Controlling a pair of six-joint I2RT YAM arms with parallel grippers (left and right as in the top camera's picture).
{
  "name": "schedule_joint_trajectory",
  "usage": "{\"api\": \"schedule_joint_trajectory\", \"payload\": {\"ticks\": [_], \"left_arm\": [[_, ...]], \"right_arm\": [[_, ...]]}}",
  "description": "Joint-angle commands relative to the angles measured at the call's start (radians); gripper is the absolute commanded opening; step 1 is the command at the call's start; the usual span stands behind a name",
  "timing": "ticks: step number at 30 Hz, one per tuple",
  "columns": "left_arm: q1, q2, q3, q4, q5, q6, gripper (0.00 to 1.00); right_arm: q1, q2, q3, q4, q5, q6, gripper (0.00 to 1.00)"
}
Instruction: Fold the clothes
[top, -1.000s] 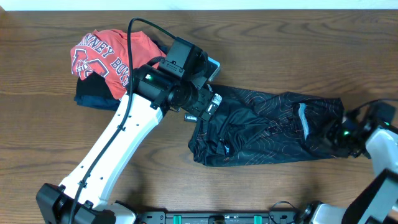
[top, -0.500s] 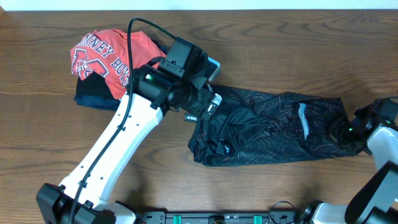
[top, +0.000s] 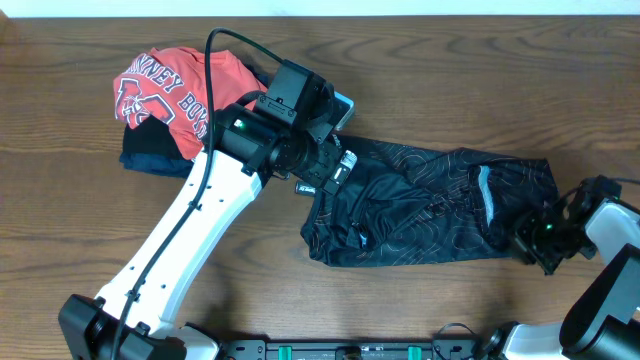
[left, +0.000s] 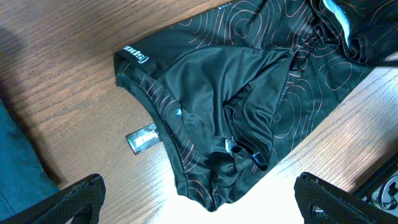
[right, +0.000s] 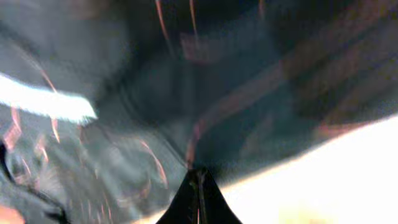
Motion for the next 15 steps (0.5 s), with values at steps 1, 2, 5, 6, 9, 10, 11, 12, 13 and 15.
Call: {"api": "schedule_joint_trajectory", "payload": {"ticks": [1,2,5,6,9,10,11,12,13,15], "left_arm": [[0.004,-0.002,0.012,0.005,-0.009,0.009,0.98],[0.004,-0.002,0.012,0.008,-0.009,0.009,0.98],[0.004,-0.002,0.012,0.013,-0.009,0.009,0.98],[0.004,-0.002,0.012,0.013,-0.009,0.009,0.98],[0.004,-0.002,0.012,0.012,-0.009,0.009,0.98],[0.004,-0.002,0.012,0.013,-0.009,0.009,0.98],[0.004,-0.002,0.012,0.013,-0.009,0.009,0.99],[0.004,-0.002,0.012,0.013,-0.009,0.009,0.98],[0.004,-0.002,0.012,0.013,-0.009,0.009,0.98],[0.004,-0.002,0.012,0.013,-0.009,0.009,0.98]], "right_arm": [[0.005,-0.007,0.045,-0.023,0.023,-0.039,0.01],[0.004,-0.014,0.045,-0.005,0.021,-0.039,0.01],[0.003,-0.032,0.045,0.080,-0.042,-0.038,0.01],[0.004,-0.034,0.045,0.109,-0.062,-0.035,0.01],[0.004,-0.034,0.045,0.198,-0.071,0.003,0.01],[0.004,-0.034,0.045,0.227,-0.072,0.012,0.01],[0.004,-0.034,0.044,0.246,-0.072,0.020,0.01],[0.005,-0.034,0.043,0.263,-0.070,0.029,0.01],[0.006,-0.033,0.042,0.280,-0.063,0.045,0.01],[0.006,-0.031,0.041,0.297,-0.027,0.067,0.01]]}}
